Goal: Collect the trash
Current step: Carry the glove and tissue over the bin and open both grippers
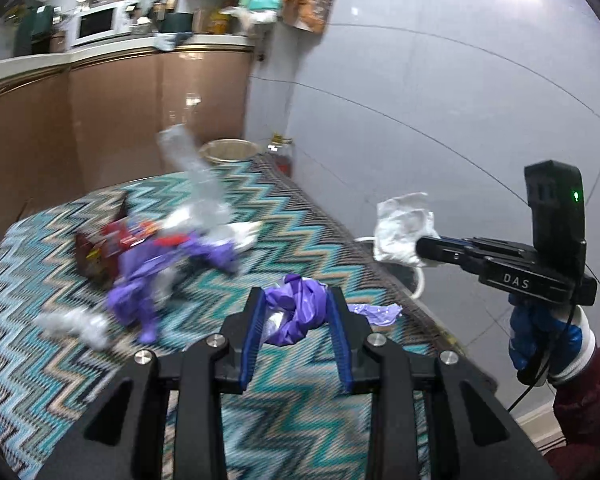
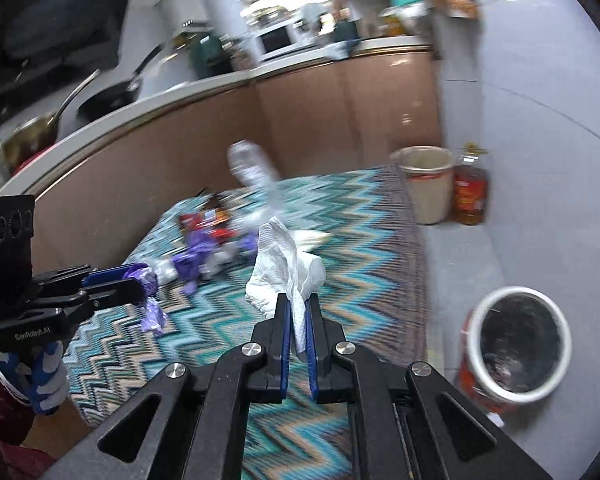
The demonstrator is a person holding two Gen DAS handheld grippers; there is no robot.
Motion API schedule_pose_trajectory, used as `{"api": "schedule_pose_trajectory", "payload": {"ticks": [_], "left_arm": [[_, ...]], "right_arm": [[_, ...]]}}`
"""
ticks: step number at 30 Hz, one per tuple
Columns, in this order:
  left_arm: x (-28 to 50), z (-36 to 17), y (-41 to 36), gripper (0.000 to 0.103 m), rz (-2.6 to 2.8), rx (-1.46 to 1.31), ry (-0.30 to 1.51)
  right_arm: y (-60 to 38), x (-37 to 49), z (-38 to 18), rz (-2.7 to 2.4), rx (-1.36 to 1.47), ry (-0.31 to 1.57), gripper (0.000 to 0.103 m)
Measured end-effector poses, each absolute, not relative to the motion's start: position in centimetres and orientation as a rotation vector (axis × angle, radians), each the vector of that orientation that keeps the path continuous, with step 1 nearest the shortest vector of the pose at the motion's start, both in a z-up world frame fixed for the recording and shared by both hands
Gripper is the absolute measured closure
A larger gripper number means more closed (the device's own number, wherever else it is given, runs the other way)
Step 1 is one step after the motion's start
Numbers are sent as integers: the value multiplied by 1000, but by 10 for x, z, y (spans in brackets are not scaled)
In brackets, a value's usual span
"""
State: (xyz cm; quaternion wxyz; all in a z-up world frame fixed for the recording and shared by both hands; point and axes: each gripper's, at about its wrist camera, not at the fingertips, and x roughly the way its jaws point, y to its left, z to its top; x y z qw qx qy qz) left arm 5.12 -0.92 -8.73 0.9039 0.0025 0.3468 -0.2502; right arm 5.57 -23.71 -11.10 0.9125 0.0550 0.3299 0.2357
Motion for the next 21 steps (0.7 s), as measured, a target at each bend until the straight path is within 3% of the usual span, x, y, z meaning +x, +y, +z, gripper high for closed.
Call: {"api": "schedule_pose_trajectory", "payload": {"ticks": [10, 21], "left_arm": [[122, -94, -170, 73, -678, 110, 792], [218, -149, -311, 71, -753, 135, 888]], "right_arm": [[-393, 59, -134, 148, 226, 679, 96], [-469, 121, -189, -1, 276, 762, 95]]}}
